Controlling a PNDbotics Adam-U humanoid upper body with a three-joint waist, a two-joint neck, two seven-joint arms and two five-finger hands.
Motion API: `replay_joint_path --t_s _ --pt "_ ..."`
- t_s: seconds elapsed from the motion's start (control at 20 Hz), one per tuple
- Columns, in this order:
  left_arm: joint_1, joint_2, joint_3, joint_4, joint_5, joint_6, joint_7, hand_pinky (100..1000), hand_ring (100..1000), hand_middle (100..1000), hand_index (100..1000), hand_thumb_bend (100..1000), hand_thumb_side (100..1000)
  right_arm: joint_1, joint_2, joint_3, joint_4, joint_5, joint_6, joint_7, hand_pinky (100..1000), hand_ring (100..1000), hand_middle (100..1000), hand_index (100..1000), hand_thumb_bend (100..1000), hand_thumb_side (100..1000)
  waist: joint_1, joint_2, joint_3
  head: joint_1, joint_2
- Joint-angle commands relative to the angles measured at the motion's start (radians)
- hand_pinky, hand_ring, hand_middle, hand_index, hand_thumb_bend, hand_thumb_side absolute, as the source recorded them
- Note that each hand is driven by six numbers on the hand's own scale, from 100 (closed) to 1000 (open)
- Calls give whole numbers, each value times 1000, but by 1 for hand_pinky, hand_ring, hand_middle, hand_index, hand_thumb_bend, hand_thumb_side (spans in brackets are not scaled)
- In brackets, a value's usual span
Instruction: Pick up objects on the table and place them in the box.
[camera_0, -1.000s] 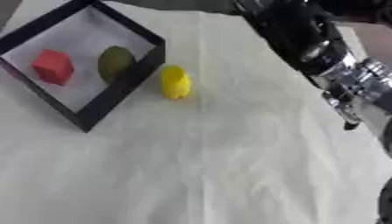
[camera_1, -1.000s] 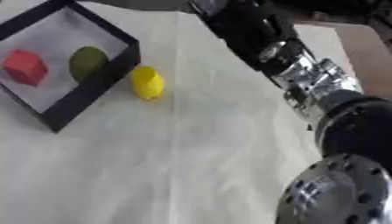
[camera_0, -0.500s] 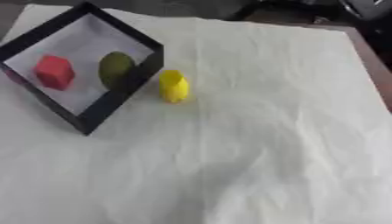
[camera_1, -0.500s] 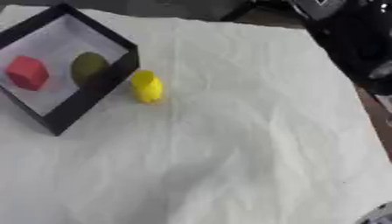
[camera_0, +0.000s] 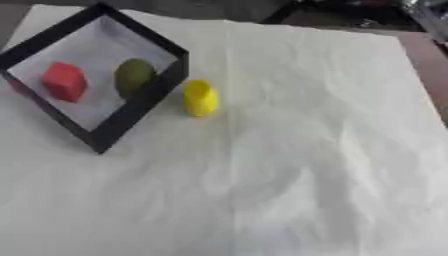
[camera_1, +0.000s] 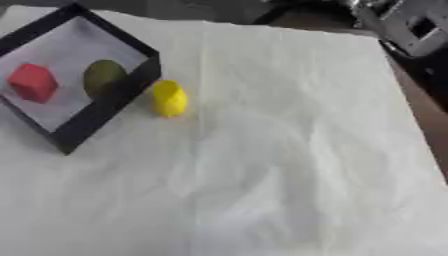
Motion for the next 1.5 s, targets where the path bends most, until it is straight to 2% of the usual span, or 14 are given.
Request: replay_joint_path --t_s 0.05,0.2,0.4,0.85,1.2,1.5 --pt "-7 25 8 0 1 10 -6 948 691 894 810 232 527 -13 16 13 -12 -15 -50 27 984 812 780 923 100 100 12 -32 -3 13 -2" --pt "-5 26 6 4 2 13 -11 950 690 896 810 228 534 -12 67 55 -12 25 -76 73 990 820 785 922 100 100 9 -35 -3 12 -2" --pt "-1 28 4 12 5 17 -18 953 689 899 810 224 546 -21 120 106 -12 87 -59 137 999 827 790 927 100 100 6 -37 -4 18 -2" --pt "-7 19 2 19 8 24 -27 954 688 900 810 224 548 -66 208 207 -12 219 57 268 1000 845 797 938 100 120 9 -33 5 15 -2" --pt "-7 13 0 23 9 28 -32 957 686 902 809 218 560 -78 260 246 -12 322 109 376 1000 851 798 952 100 115 8 -30 13 17 -2" --pt "-11 6 -4 28 10 33 -36 958 684 903 809 216 568 -94 276 259 -12 340 172 447 1000 840 791 959 100 100 8 -24 20 23 -2"
